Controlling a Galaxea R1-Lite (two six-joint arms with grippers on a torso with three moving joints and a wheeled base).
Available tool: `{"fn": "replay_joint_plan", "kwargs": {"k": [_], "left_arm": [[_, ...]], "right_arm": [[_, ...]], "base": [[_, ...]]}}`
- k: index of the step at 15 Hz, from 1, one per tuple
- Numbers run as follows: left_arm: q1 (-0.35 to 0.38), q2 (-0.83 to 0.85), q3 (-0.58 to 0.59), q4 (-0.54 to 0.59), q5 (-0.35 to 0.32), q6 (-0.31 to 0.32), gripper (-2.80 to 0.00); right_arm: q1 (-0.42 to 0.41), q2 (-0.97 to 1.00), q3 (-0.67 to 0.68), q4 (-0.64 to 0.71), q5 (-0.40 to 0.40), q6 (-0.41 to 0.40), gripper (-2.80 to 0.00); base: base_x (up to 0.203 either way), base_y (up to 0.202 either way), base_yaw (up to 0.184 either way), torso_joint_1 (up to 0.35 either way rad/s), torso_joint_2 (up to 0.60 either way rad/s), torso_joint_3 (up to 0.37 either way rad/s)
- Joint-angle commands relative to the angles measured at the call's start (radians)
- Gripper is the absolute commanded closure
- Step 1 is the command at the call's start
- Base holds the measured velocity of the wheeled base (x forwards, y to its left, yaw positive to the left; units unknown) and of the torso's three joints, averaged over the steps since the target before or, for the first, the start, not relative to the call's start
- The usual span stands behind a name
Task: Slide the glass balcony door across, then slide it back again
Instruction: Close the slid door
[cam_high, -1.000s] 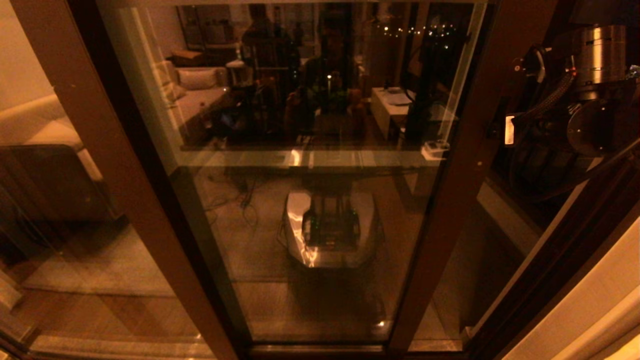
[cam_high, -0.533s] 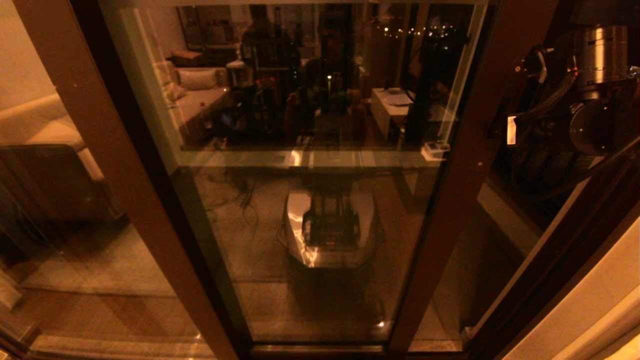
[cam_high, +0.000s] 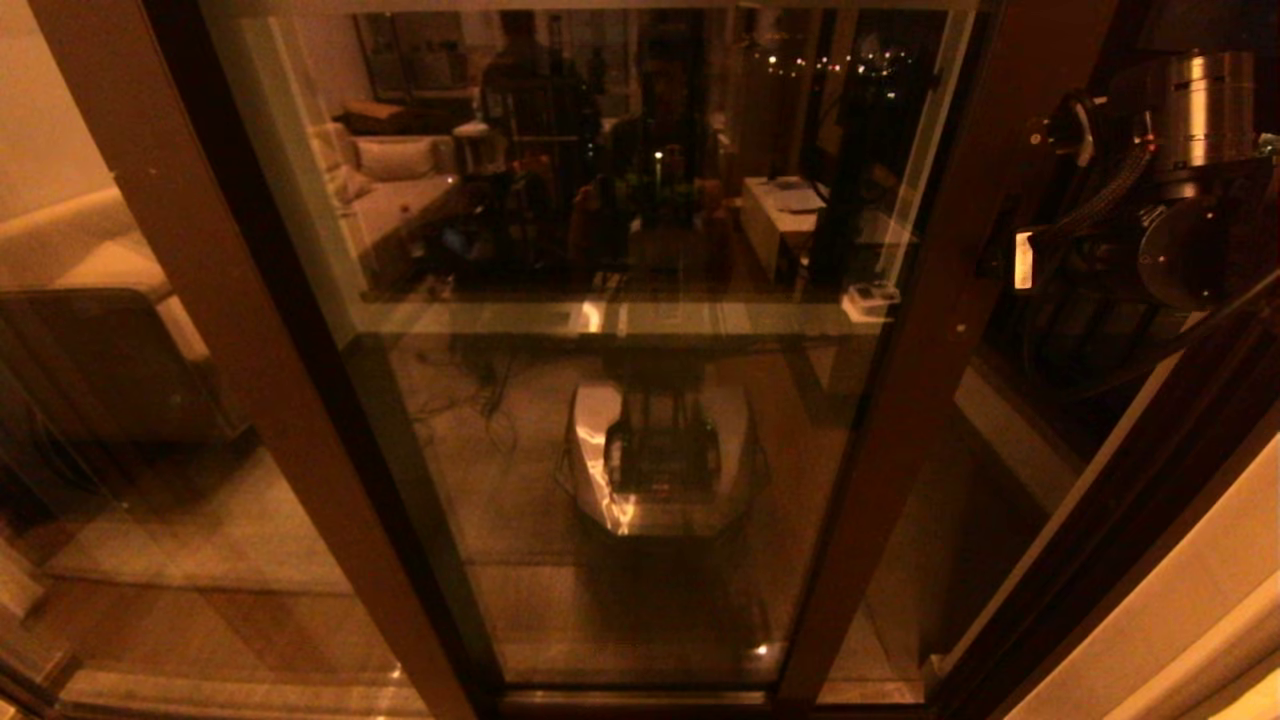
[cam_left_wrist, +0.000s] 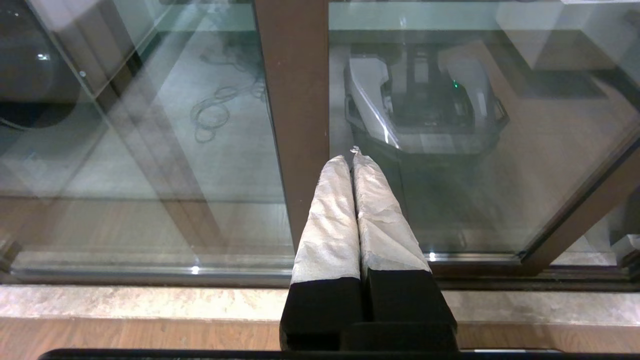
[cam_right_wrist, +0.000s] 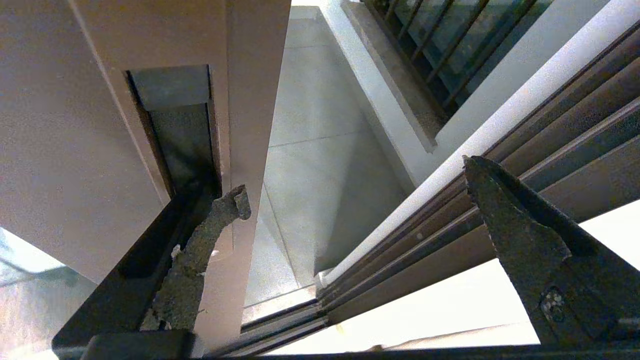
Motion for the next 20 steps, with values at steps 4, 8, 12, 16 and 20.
{"fn": "replay_joint_plan", "kwargs": {"k": [4, 8, 12, 16, 20], "left_arm": [[0.0, 0.0, 0.0, 0.001, 0.0, 0.0, 0.0], [0.0, -0.001, 0.0, 0.001, 0.0, 0.0, 0.0], [0.0, -0.001, 0.0, 0.001, 0.0, 0.0, 0.0], [0.0, 0.0, 0.0, 0.001, 0.0, -0.001, 0.0], [0.0, 0.0, 0.0, 0.001, 0.0, 0.0, 0.0]], "right_arm": [[-0.017, 0.005, -0.001, -0.003, -0.005, -0.002, -2.8], [-0.037, 0.01, -0.001, -0.031, -0.004, -0.02, -2.8], [-0.052, 0.009, -0.001, -0.032, 0.002, -0.021, -2.8], [-0.062, -0.006, 0.023, -0.032, 0.003, -0.018, -2.8], [-0.12, -0.01, 0.064, -0.042, 0.023, -0.015, -2.8]], "base": [[0.0, 0.0, 0.0, 0.0, 0.0, 0.0], [0.0, 0.0, 0.0, 0.0, 0.0, 0.0], [0.0, 0.0, 0.0, 0.0, 0.0, 0.0], [0.0, 0.0, 0.0, 0.0, 0.0, 0.0], [0.0, 0.0, 0.0, 0.0, 0.0, 0.0]]}}
